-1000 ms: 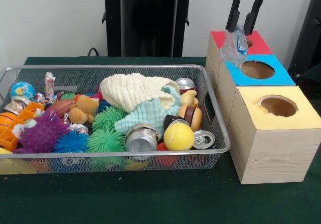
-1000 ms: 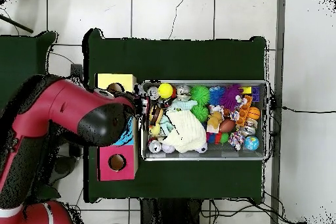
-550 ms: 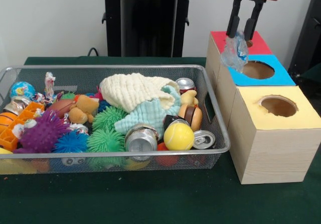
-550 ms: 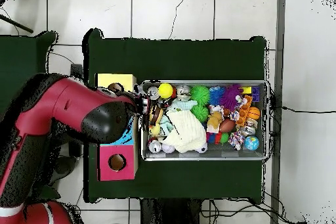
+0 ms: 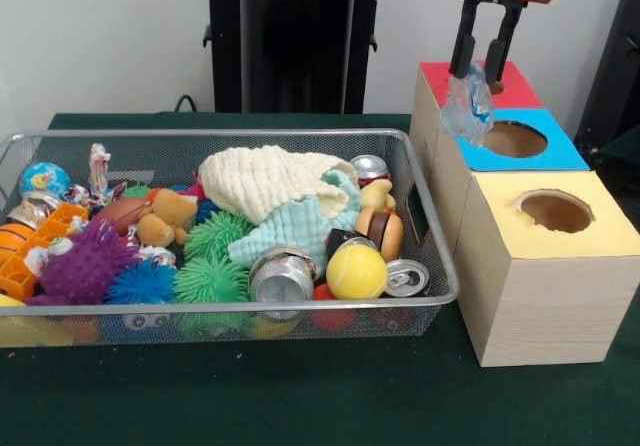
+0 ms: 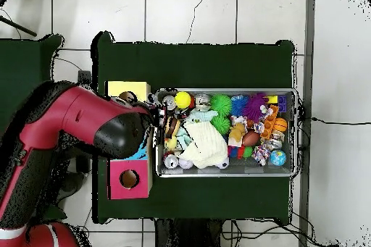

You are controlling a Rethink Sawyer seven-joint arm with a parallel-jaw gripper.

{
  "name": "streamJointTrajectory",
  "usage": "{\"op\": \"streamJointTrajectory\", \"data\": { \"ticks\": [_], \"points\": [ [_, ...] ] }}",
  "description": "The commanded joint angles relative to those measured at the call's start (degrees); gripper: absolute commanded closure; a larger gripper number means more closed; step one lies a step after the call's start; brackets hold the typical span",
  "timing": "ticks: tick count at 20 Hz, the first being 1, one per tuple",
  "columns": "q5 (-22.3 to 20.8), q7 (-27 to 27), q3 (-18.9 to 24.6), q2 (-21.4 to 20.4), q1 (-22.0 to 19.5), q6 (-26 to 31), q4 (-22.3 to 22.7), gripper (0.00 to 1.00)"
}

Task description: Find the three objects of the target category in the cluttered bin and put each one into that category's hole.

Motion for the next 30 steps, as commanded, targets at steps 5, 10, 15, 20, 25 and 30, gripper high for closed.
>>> {"op": "streamJointTrajectory", "data": {
  "ticks": [5,10,15,20,25,30],
  "points": [
    [3.0,21.6,2.4,0.6,-0.4,-3.8,-5.8,1.0],
    [3.1,22.1,1.4,1.1,-0.6,-4.2,-5.3,1.0],
    [3.0,22.4,1.5,1.5,0.0,-3.5,-4.6,1.0],
    [2.9,22.4,2.5,1.4,0.8,-2.3,-4.4,1.0],
    [2.8,22.4,3.4,1.0,1.1,-2.0,-4.8,1.0],
    [2.7,22.5,5.0,0.5,1.7,-1.1,-5.0,1.0]
  ]
}}
